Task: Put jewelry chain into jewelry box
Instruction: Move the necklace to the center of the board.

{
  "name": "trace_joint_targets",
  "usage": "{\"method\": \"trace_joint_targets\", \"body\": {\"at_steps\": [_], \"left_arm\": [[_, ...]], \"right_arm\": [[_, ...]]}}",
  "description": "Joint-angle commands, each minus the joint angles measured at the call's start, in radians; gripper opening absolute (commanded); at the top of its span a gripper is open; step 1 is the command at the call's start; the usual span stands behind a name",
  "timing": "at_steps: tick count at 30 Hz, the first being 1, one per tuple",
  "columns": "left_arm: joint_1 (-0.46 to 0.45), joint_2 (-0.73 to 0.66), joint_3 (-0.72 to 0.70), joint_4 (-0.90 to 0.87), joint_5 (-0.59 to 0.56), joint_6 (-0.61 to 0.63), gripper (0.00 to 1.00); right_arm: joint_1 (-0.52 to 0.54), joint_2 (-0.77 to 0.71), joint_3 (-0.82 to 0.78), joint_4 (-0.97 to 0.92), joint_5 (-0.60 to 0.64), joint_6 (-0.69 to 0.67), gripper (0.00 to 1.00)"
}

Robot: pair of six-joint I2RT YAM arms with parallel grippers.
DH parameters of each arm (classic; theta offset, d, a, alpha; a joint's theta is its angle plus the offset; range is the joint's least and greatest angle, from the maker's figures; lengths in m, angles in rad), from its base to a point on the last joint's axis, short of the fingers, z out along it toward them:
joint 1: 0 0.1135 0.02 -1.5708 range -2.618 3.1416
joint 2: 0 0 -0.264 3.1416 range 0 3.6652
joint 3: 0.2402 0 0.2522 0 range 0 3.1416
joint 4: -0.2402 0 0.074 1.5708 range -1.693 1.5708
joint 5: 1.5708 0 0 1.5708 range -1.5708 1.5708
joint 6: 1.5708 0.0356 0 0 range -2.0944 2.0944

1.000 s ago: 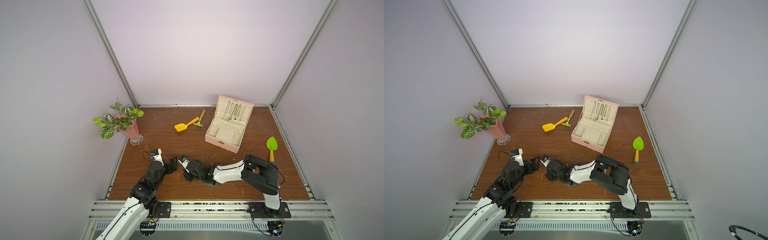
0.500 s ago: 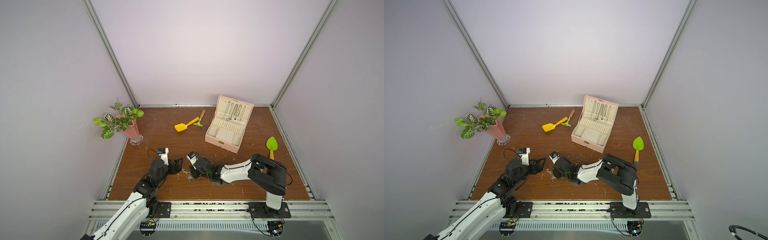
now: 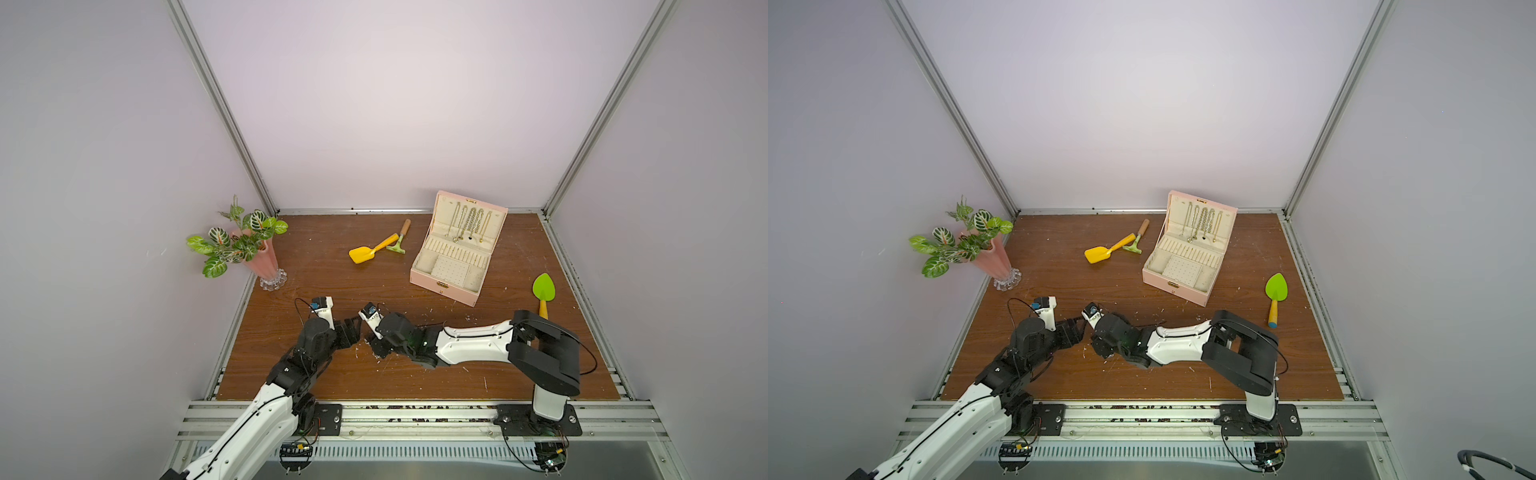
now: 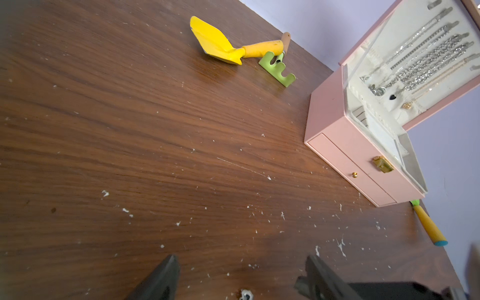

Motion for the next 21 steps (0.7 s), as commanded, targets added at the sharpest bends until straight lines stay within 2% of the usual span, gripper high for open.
{"method": "trace_joint_targets", "body": {"at_steps": [1, 15, 21], "left_arm": [[-0.009, -0.01, 0.012, -0.032, -0.029, -0.025, 0.8], [-0.009, 0.016, 0.021, -0.032, -0.014, -0.005, 0.8], [-0.009, 0.017, 0.021, -0.044, -0.025, -0.011, 0.8]], "right_arm": [[0.01, 0.03, 0.034, -0.054, 0.01, -0.035, 0.37], [0.019, 0.088, 0.041, -0.131, 0.004, -0.023, 0.36], [0.02, 0.124, 0.062, -0.168, 0.019, -0.038, 0.2]]}}
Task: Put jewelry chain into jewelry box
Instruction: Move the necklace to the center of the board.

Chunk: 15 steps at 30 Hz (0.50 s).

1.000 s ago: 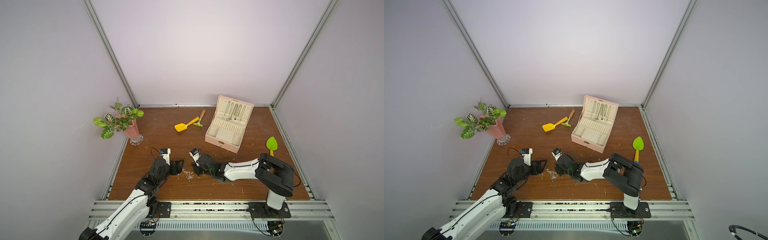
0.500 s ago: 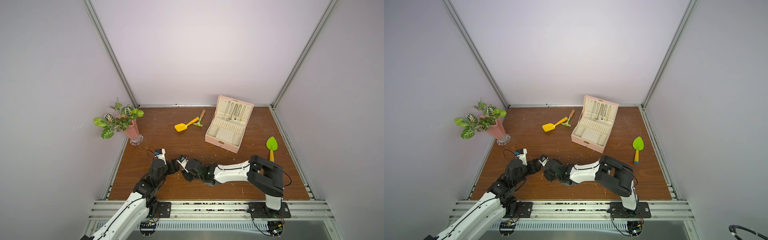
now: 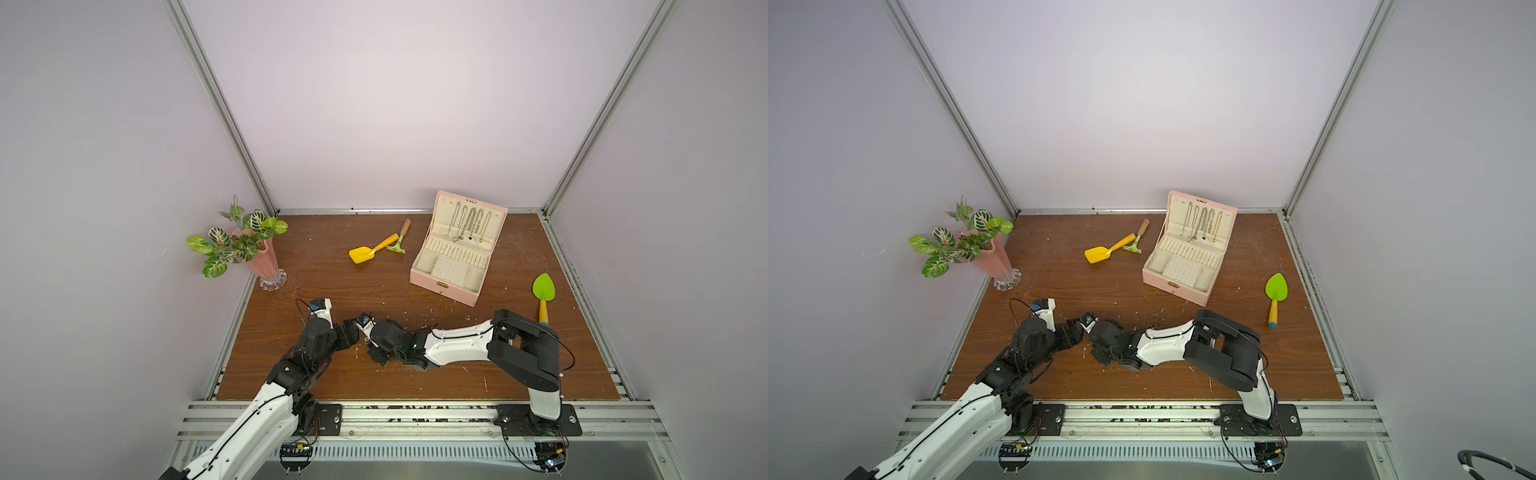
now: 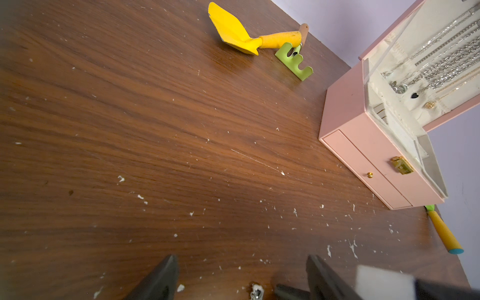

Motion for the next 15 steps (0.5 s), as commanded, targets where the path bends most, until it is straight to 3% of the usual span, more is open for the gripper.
{"method": "trace_joint_targets", "body": {"at_steps": [1, 6, 15], "left_arm": [[-0.008, 0.002, 0.022, -0.014, -0.016, -0.003, 0.8], [-0.008, 0.02, 0.03, -0.025, -0.019, -0.01, 0.8], [-0.009, 0.053, 0.042, 0.019, 0.113, -0.067, 0.78]], "right_arm": [[0.009, 0.034, 0.011, -0.06, 0.021, -0.016, 0.18], [0.016, 0.02, -0.02, -0.025, 0.071, -0.033, 0.0], [0.013, -0.115, -0.156, 0.197, 0.049, 0.058, 0.0]]}}
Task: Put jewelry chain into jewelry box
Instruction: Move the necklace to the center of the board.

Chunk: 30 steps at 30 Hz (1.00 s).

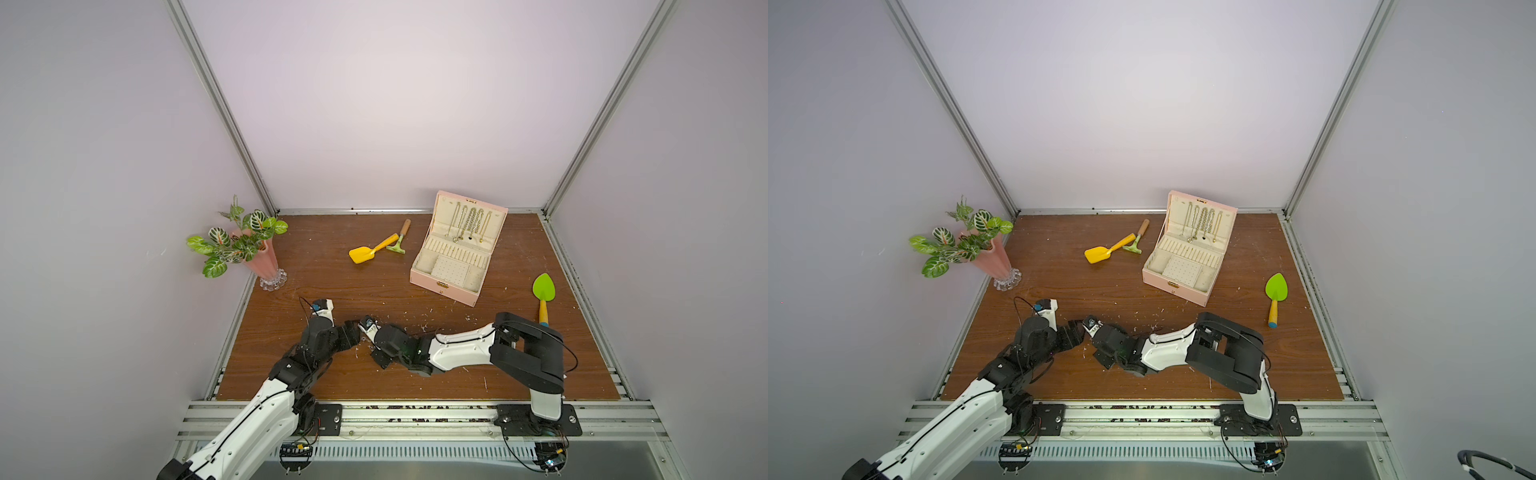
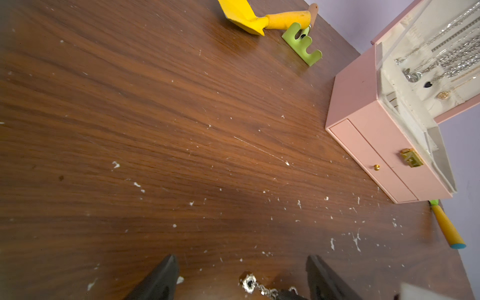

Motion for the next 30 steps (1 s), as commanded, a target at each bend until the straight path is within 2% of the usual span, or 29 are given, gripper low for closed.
{"method": "trace_joint_targets", "body": {"at_steps": [1, 8, 14, 20, 25, 30], "left_arm": [[-0.009, 0.009, 0.026, 0.038, 0.084, -0.05, 0.77], [-0.009, 0.083, 0.015, 0.144, 0.227, -0.07, 0.61], [-0.01, 0.155, 0.012, 0.23, 0.342, -0.044, 0.55], [-0.018, 0.22, 0.037, 0.247, 0.449, -0.011, 0.53], [-0.042, 0.241, 0.05, 0.245, 0.447, 0.026, 0.53], [-0.058, 0.267, 0.069, 0.249, 0.451, 0.056, 0.53]], "right_arm": [[-0.002, -0.074, -0.047, 0.094, -0.012, 0.058, 0.0], [-0.006, -0.139, -0.119, 0.148, -0.003, 0.101, 0.0], [-0.013, -0.223, -0.197, 0.103, 0.012, 0.155, 0.0], [-0.016, -0.315, -0.25, -0.03, 0.028, 0.227, 0.0], [-0.017, -0.429, -0.344, -0.159, 0.035, 0.308, 0.0], [-0.017, -0.486, -0.365, -0.302, 0.019, 0.345, 0.0]]}}
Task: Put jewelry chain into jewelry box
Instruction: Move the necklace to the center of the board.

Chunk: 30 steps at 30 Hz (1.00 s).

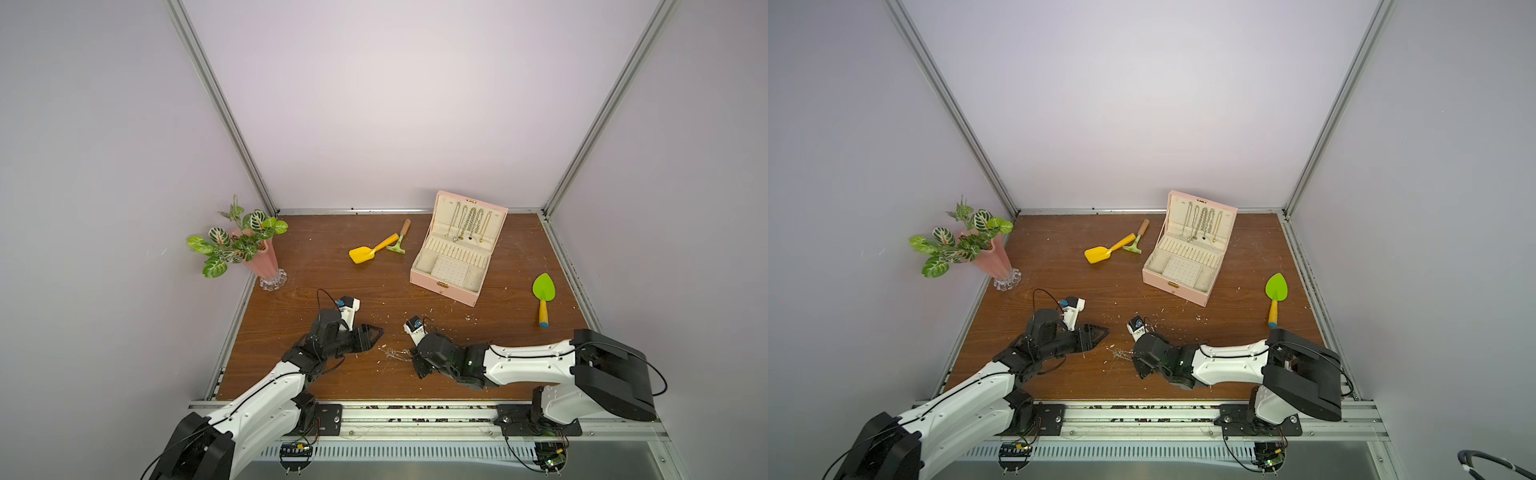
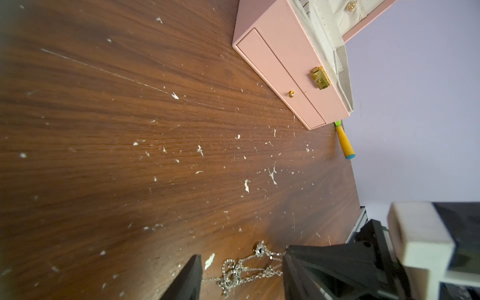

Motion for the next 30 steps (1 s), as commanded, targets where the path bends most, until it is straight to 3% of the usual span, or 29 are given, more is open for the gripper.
{"method": "trace_joint_targets", "body": {"at_steps": [1, 4, 6, 11, 30], "left_arm": [[-0.021, 0.016, 0.039, 0.021, 0.025, 0.049, 0.53], [-0.034, 0.029, 0.047, 0.021, 0.026, 0.06, 0.53], [-0.044, 0.037, 0.049, 0.023, 0.026, 0.064, 0.53], [-0.053, 0.032, 0.054, 0.023, 0.017, 0.07, 0.53], [-0.065, 0.043, 0.048, 0.038, 0.017, 0.081, 0.53]], "right_arm": [[-0.003, -0.045, -0.003, -0.141, 0.007, 0.058, 0.0], [-0.006, -0.059, 0.011, -0.204, -0.007, 0.06, 0.01], [-0.013, -0.059, 0.039, -0.263, -0.022, 0.057, 0.18], [-0.028, -0.024, 0.133, -0.347, -0.039, 0.053, 0.32], [-0.029, 0.2, 0.336, -0.446, -0.028, 0.032, 0.31]]}}
